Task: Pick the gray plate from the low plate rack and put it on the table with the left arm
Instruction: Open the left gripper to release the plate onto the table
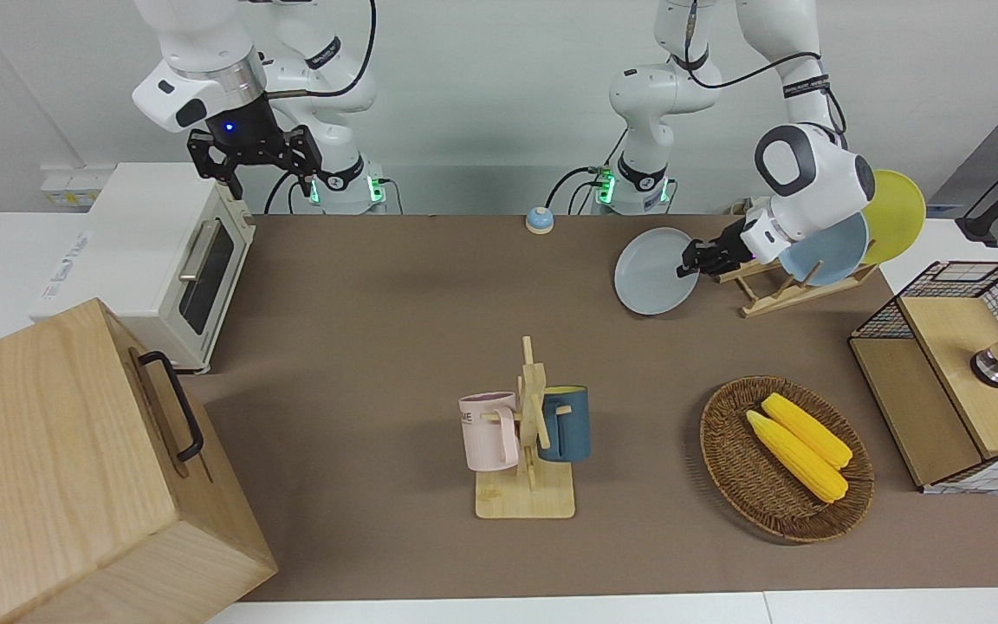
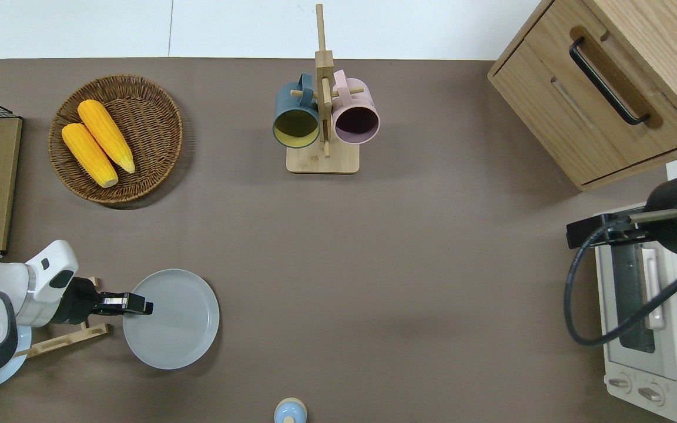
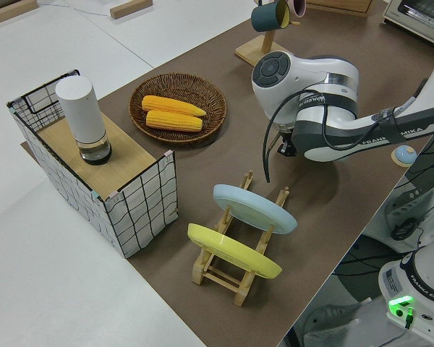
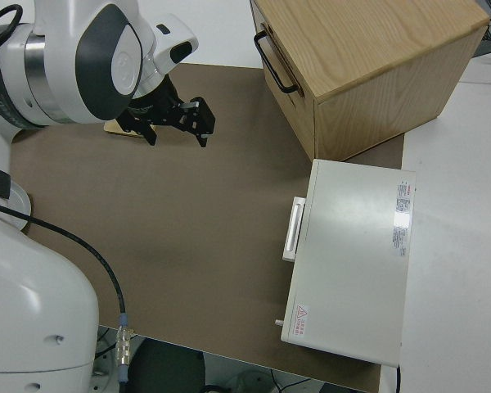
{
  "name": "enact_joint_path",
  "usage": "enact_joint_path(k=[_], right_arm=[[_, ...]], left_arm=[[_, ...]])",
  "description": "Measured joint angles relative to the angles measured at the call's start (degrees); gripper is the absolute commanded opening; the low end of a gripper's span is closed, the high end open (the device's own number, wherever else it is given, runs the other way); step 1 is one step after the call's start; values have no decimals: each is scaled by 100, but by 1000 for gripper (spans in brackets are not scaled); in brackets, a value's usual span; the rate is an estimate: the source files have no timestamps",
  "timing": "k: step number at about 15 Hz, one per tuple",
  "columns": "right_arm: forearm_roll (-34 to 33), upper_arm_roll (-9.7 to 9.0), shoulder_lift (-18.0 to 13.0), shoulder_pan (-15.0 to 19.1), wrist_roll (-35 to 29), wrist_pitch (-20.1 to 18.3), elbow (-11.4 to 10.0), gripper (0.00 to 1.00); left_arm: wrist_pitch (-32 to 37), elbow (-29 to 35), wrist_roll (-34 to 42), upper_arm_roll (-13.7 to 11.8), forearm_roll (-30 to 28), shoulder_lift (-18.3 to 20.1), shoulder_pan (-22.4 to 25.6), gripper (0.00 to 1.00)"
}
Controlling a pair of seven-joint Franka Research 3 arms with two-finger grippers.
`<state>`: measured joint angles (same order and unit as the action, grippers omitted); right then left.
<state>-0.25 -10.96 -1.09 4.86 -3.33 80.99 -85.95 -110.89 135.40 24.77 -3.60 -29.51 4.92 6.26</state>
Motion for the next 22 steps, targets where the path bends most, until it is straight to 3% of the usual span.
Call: enact_joint_path(k=[3,5,11,15,20,22], right_arm=[[0,0,0,0,0,0,0,990],[0,0,0,0,0,0,0,990],[0,0,0,0,0,0,0,987],[0,0,0,0,0,0,0,990],[0,0,0,0,0,0,0,990],[0,0,0,0,0,0,0,990]], left_arm=[[-72,41,23,9,0,-14,-8,655],[-98,46,38,10,0,-17,-23,998],[-188,-38,71,9,53,-14,-75,995],[-173,-342,-29,30,418,30,-81,995],[402,-1302,-591,55,1110,106,-85,995],[631,-1727,-885,175,1420,116,-92,995]])
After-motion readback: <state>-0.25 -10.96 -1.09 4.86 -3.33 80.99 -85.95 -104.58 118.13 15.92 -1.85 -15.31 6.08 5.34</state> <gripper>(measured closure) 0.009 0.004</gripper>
